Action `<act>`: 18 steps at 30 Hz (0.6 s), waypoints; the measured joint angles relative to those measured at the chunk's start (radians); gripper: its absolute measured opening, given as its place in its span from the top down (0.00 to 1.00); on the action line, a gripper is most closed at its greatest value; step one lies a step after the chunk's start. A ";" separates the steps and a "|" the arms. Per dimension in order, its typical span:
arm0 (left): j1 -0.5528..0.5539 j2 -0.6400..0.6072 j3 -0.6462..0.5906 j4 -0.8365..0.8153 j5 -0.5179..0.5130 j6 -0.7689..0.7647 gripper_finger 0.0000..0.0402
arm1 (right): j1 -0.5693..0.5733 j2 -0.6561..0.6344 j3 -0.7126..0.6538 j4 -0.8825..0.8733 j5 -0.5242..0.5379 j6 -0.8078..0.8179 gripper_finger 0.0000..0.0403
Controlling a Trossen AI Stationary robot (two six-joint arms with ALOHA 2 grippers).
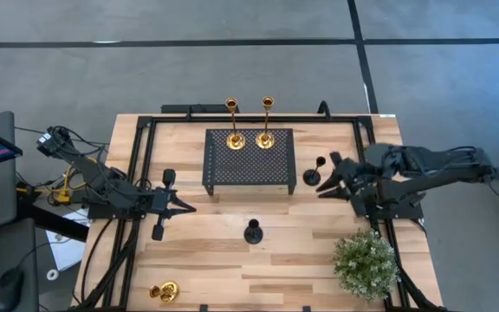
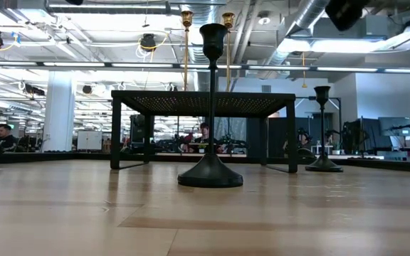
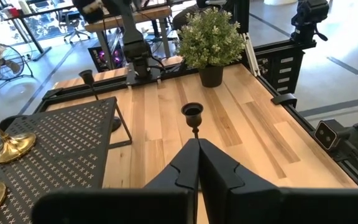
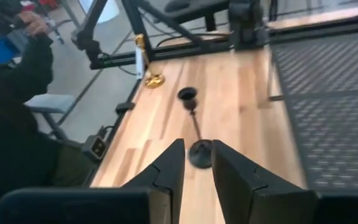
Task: Pick & Place candle stick holders
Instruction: Put the bottom black candle holder on the shelf
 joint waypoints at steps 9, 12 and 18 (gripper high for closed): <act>0.000 0.054 0.000 0.003 0.000 -0.001 0.98 | 0.118 0.102 -0.095 0.162 0.117 0.048 0.83; 0.000 0.073 0.000 0.004 0.000 -0.007 0.98 | 0.149 0.149 -0.095 0.178 0.174 0.048 0.83; 0.000 0.099 0.000 0.004 0.000 -0.008 0.98 | 0.192 0.269 -0.095 0.279 0.179 0.047 0.83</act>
